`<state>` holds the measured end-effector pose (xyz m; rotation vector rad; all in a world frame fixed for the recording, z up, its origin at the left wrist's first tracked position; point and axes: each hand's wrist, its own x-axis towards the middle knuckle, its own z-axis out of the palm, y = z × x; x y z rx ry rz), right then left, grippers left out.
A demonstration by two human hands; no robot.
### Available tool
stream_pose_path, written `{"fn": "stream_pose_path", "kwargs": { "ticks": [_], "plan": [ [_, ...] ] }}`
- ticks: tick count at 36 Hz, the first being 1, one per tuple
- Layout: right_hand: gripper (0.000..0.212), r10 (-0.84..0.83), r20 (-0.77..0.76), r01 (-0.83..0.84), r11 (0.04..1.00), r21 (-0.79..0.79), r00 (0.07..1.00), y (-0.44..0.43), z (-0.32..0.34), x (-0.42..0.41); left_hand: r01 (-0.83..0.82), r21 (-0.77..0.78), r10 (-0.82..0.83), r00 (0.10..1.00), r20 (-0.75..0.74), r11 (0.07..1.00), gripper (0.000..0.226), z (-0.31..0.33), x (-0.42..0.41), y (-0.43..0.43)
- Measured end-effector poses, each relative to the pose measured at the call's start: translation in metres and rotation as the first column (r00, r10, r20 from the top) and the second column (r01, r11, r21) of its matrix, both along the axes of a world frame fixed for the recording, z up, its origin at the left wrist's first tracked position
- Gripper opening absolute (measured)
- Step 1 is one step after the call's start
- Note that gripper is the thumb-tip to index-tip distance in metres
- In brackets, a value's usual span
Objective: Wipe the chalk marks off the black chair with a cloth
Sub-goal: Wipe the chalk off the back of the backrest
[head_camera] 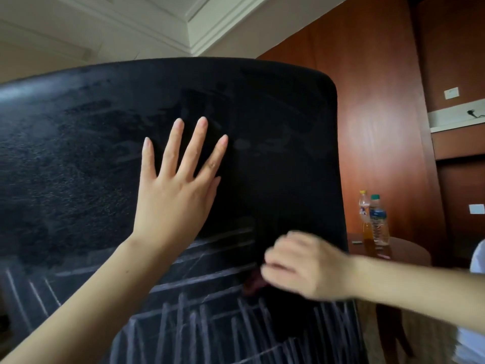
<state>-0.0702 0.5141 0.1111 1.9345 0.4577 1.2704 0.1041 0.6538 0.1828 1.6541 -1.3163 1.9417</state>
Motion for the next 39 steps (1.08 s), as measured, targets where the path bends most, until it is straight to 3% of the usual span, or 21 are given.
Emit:
{"fn": "stream_pose_path", "kwargs": {
  "ticks": [4,8,12,14,17,19,21,24,27,30,35,39],
  "plan": [
    [0.014,-0.049,0.303,0.030,0.997,0.067,0.952,0.003,0.047,0.007,0.011,0.004,-0.011,1.000,0.008,1.000,0.053,0.001,0.000,0.002],
    [0.011,-0.053,0.344,0.035,0.998,0.059,0.938,0.003,0.024,0.025,0.017,0.014,-0.017,1.000,0.008,1.000,0.053,0.002,0.000,0.002],
    [0.014,-0.041,0.189,0.015,0.991,0.133,0.981,0.000,-0.024,0.023,-0.004,0.023,0.004,1.000,-0.001,1.000,0.054,0.003,0.001,0.007],
    [0.012,-0.100,0.017,0.099,0.993,0.062,0.995,-0.002,-0.064,0.018,-0.017,0.044,0.017,1.000,0.002,0.999,0.054,0.001,0.001,0.010],
    [0.007,-0.283,-0.179,0.285,0.958,-0.014,0.942,-0.006,-0.109,0.013,-0.015,0.058,0.014,1.000,0.016,0.998,0.054,0.000,0.004,0.015],
    [0.007,-0.363,-0.225,0.357,0.932,-0.070,0.904,-0.012,-0.106,0.012,-0.008,0.063,0.006,1.000,0.026,0.998,0.054,0.000,0.007,0.018],
    [0.013,-0.430,-0.183,0.412,0.902,-0.130,0.884,-0.008,-0.084,0.012,-0.004,0.069,0.001,0.999,0.038,0.998,0.054,0.001,0.009,0.019],
    [0.023,-0.197,-0.066,0.181,0.965,-0.188,0.978,0.002,-0.027,0.016,0.002,0.063,-0.004,0.999,0.037,0.998,0.054,0.000,0.009,0.018],
    [0.026,-0.121,0.179,0.132,0.990,-0.050,0.976,0.016,0.030,0.023,0.004,0.055,-0.005,0.999,0.031,0.998,0.054,-0.001,0.009,0.017],
    [0.022,-0.076,0.231,0.059,0.995,0.080,0.970,0.019,0.027,0.034,0.008,0.053,-0.009,1.000,0.029,0.999,0.055,-0.001,0.009,0.017],
    [0.017,-0.103,-0.028,0.103,0.994,0.020,0.994,0.012,-0.067,0.040,0.020,0.049,-0.021,0.999,0.028,0.999,0.054,-0.001,0.008,0.019],
    [0.014,-0.335,-0.234,0.299,0.938,-0.176,0.913,0.003,-0.136,0.046,0.010,0.063,-0.013,0.999,0.035,0.998,0.055,-0.001,0.011,0.020]
  ]
}}
